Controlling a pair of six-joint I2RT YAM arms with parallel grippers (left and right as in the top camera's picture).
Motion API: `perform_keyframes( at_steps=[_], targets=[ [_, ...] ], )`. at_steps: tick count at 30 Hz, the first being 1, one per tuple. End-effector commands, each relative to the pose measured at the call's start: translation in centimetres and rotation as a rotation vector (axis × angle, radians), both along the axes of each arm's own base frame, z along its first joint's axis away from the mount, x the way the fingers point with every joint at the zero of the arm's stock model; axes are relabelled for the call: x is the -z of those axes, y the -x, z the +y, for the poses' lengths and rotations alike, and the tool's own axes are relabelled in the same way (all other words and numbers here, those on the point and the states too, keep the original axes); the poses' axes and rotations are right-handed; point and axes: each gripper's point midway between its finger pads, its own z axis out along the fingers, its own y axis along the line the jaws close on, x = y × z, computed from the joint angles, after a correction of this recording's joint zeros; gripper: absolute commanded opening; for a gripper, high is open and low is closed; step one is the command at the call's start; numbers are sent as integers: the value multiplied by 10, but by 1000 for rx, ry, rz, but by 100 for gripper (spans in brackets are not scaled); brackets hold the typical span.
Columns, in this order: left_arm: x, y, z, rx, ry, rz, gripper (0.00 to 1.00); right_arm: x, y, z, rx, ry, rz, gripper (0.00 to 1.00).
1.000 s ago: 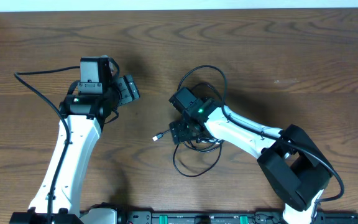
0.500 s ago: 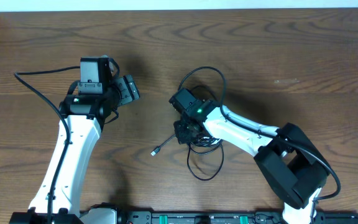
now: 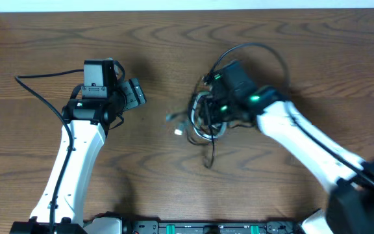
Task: Untangle cables
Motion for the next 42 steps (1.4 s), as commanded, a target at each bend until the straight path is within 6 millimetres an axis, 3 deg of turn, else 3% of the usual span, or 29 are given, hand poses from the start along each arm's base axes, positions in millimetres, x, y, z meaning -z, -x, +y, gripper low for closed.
perform_keyframes(
  at_steps=[1,5,9,14,22,27,32,42],
  targets=[
    [5,3,-8,22,46,22,86,-70,8,2,-123,-211,-108,1],
    [4,5,-18,55,95,25,86,-104,6,-16,-102,-280,-172,1],
    [0,6,-36,114,182,22,86,-123,5,-28,-94,-315,-216,1],
    [-15,8,-69,238,351,-7,86,-127,2,-33,-86,-326,-222,1],
    [-41,15,-104,395,546,-46,86,-138,2,-27,-123,-376,-257,1],
    [-58,14,-116,460,627,-92,86,-145,6,-22,-155,-413,-264,1],
    [-64,15,-123,485,648,-102,86,-156,11,-17,-206,-468,-282,1],
    [-95,25,-163,695,731,-201,86,-160,9,-15,-207,-481,-295,1]
  ],
)
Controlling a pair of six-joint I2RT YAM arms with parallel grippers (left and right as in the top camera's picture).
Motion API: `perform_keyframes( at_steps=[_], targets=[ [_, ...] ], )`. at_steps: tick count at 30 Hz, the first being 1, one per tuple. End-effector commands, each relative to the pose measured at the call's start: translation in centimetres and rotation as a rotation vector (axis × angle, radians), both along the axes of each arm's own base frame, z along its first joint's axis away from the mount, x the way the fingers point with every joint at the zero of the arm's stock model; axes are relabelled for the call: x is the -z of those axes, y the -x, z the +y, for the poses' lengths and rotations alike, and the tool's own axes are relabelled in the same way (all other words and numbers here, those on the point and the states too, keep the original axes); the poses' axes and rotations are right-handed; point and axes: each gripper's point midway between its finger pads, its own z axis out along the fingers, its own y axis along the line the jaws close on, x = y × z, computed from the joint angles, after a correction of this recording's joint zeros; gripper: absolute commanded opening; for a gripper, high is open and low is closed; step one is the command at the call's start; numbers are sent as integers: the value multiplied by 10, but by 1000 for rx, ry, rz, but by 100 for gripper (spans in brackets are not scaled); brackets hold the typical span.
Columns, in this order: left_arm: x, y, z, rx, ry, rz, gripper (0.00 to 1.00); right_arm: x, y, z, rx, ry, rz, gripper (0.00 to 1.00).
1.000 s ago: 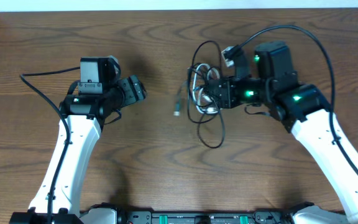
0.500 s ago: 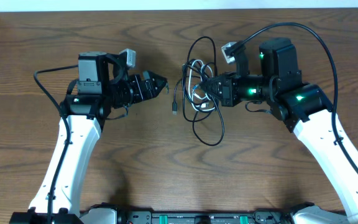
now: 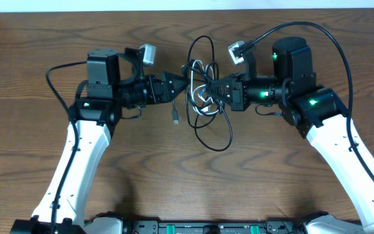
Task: Untangle cables
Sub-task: 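Grasp the cable pile with both grippers from opposite sides, then pull the right gripper rightward to stretch a black cable apart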
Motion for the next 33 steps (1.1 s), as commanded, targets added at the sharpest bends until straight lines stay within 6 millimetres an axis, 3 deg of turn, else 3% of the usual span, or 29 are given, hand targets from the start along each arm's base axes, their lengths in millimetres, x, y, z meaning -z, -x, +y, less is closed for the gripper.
perform_keyframes(
  at_steps=[1,6,7,8,9,13,14,18,21,22,27,30,33],
  targets=[
    [-4,8,-13,64,36,-6,86,-14,4,1,-26,-29,-34,1],
    [-5,10,-20,77,31,-19,85,-19,7,3,-52,-51,-43,1],
    [-4,8,-19,68,24,-19,80,-22,9,4,-68,-64,-49,1],
    [-2,6,-17,50,11,-21,55,-25,11,6,-88,-79,-56,1],
    [-1,4,-16,41,4,-22,44,-26,12,6,-92,-84,-57,1],
    [1,0,-13,16,-16,-24,11,-26,12,6,-93,-85,-53,1],
    [2,0,-13,12,-19,-25,8,-26,12,6,-94,-85,-53,1],
    [8,-8,-6,-41,-60,-25,8,-26,12,6,-91,-85,-53,1],
    [26,-19,12,-161,-166,7,8,-26,7,0,-73,-84,-51,1],
    [42,-25,29,-254,-258,40,8,-24,4,-5,-57,-81,-43,1],
    [82,-22,87,-487,-549,147,8,-17,-7,-26,7,-65,1,1],
    [97,-11,120,-585,-712,201,8,-15,-16,-41,50,-63,13,1],
    [102,-5,132,-616,-776,224,8,-16,-23,-52,79,-68,14,1]
  ],
)
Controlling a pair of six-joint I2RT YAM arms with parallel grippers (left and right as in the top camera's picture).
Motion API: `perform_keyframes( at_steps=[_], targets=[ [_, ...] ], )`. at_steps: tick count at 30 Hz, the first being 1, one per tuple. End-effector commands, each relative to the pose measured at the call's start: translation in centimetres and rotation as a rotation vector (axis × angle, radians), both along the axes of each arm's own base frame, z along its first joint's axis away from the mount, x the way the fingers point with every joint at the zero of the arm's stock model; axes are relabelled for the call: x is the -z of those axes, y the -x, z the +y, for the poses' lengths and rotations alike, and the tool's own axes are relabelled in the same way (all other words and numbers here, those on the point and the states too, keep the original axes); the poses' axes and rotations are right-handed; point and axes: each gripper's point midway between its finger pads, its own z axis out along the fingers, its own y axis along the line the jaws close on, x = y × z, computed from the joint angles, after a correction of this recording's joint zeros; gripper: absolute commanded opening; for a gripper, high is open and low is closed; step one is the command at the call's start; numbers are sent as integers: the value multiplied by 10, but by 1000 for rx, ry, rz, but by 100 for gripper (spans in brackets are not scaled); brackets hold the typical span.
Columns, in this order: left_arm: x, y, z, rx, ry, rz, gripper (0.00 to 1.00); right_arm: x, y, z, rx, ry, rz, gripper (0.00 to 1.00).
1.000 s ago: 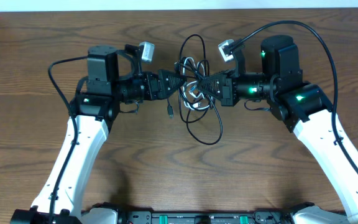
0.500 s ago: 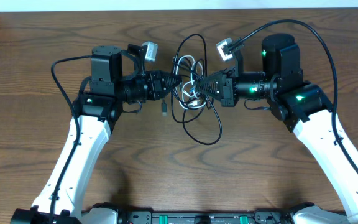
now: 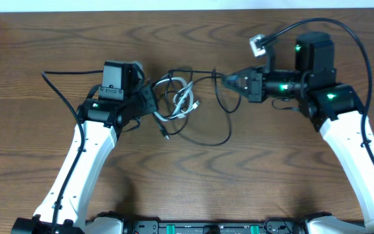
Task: Untangle cables
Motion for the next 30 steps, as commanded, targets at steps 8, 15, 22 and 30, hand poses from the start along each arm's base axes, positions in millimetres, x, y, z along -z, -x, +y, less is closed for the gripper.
perform_keyframes(
  at_steps=[8,15,22,30],
  targets=[
    [9,-3,48,-143,-221,2,8,-10,-17,-40,85,-14,-33,1],
    [9,-3,48,-142,-221,2,8,50,-34,-99,396,267,139,1],
    [9,-3,50,-149,-231,0,8,100,-22,-193,741,625,318,1],
    [9,-3,50,-149,-230,-1,8,115,15,-300,1078,930,467,1]
  ],
)
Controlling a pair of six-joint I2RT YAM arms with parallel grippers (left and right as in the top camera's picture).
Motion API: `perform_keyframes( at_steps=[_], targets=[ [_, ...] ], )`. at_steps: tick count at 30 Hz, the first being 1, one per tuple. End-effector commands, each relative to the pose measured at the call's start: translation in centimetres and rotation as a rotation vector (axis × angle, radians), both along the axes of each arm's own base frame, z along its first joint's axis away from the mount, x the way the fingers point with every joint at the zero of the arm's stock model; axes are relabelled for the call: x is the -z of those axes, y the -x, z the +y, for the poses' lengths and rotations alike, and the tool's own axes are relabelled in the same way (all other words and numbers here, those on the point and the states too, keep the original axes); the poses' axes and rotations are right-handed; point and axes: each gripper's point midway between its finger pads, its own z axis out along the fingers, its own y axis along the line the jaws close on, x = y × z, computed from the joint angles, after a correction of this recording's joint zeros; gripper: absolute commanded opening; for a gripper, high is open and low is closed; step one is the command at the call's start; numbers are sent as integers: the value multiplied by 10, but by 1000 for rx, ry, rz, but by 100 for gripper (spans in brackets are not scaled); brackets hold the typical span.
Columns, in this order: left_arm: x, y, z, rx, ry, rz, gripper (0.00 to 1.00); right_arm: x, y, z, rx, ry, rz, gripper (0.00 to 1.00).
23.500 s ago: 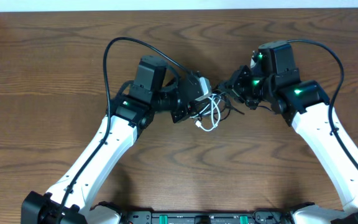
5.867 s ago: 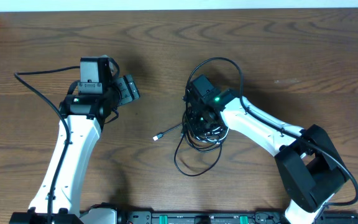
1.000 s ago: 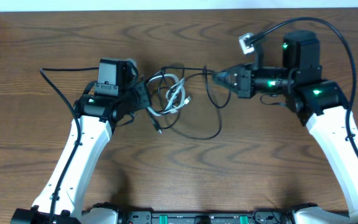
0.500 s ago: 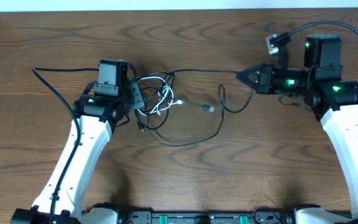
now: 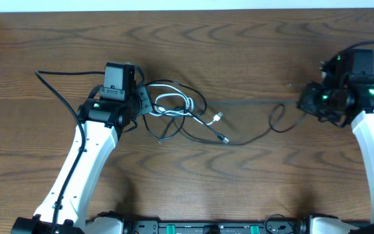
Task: Untangle cables
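Note:
The tangle has a white cable coiled in small loops and a black cable looped around it at the left. My left gripper is shut on the bundle's left edge. From there the black cable stretches right across the table to my right gripper, which is shut on its far end. The white cable's plug and a black plug lie loose on the wood just right of the loops.
The brown wooden table carries nothing else. The left arm's own black lead curves over the table's left side. The right arm sits near the right edge of the view.
My right gripper has moved far to the right with the black cable, which is now stretched out across the table. The left gripper has held its place on the bundle.
First my right gripper was down on the tangled heap at centre while the left stood apart. Then both grippers met at the heap. Then they held it from either side, slightly apart. Now the black cable is drawn out to the right.

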Motion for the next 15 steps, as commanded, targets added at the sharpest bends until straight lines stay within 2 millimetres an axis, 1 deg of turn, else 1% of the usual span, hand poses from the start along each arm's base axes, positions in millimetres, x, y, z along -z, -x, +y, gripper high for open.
perform_keyframes(
  at_steps=[1,3,4,6,8,9,11,12,13,14,15],
  targets=[
    [3,-2,22,-60,-79,-1,8,-7,18,-96,285,354,47,1],
    [3,-2,22,-60,-78,-2,8,-9,30,-121,358,424,80,1],
    [3,-3,22,-60,-77,-4,8,-10,39,-137,405,459,102,1],
    [2,-3,21,-60,-77,-8,8,-11,49,-154,461,477,123,1],
    [2,-4,21,-60,-76,-11,8,-10,57,-165,531,464,134,1],
    [2,-4,21,-60,-76,-12,8,-10,59,-168,556,452,137,1],
    [2,-4,21,-60,-75,-12,8,-6,59,-167,575,380,130,1],
    [2,-4,21,-59,-75,-12,8,-4,55,-161,559,317,119,1],
    [2,-4,21,-58,-72,-12,8,-3,53,-157,542,293,112,1],
    [1,-4,16,-43,-48,-11,8,-2,42,-144,454,224,80,1],
    [1,-5,9,-24,-18,-14,8,-3,34,-135,394,183,53,1]
  ],
)
